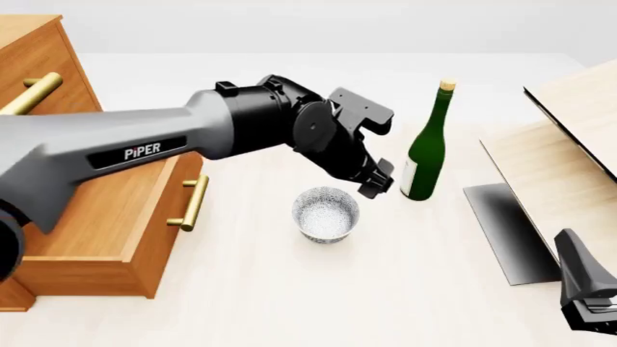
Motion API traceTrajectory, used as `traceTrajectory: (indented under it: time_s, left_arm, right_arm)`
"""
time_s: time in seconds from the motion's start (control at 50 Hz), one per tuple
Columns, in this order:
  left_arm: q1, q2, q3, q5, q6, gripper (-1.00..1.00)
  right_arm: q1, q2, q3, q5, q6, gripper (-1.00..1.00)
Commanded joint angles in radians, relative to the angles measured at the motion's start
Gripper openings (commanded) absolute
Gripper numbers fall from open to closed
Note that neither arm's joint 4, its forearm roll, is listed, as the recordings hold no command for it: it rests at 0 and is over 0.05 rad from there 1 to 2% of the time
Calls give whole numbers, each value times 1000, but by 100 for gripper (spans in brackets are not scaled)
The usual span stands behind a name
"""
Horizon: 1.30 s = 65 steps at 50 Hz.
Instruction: Put the bowl in the bottom drawer of the cabinet.
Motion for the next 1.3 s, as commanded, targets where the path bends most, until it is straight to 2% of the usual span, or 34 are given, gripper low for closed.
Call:
traceTrajectory:
  time_s: [0.02, 0.18, 0.2, 0.3, 0.34, 0.56, 0.74, 0.94, 1.06, 1.3]
  left_arm:
    - [-15, 26, 22, -18, -25, 100]
    - [-11, 34, 66, -42, -38, 100]
    - [-7, 32, 41, -15, -36, 100]
    - [-8, 40, 71, -44, -45, 100]
    - [-4, 38, 54, -16, -46, 100]
    - [1, 59, 51, -20, -53, 100]
    - [-12, 86, 87, -73, -75, 100]
    - [-17, 79, 85, -64, -85, 100]
    - [-23, 89, 122, -111, -104, 100]
    - [-33, 85, 134, -108, -119, 100]
  right_arm:
    - [0, 0, 0, 0, 0, 100]
    - [0, 0, 0, 0, 0, 100]
    - [0, 0, 0, 0, 0, 100]
    - [0, 0, 0, 0, 0, 100]
    - [0, 0, 0, 0, 0, 100]
    - [0, 0, 0, 0, 0, 100]
    - [0, 0, 0, 0, 0, 100]
    - [0, 0, 0, 0, 0, 100]
    - [0, 0, 0, 0, 0, 100]
    - [0, 0, 0, 0, 0, 100]
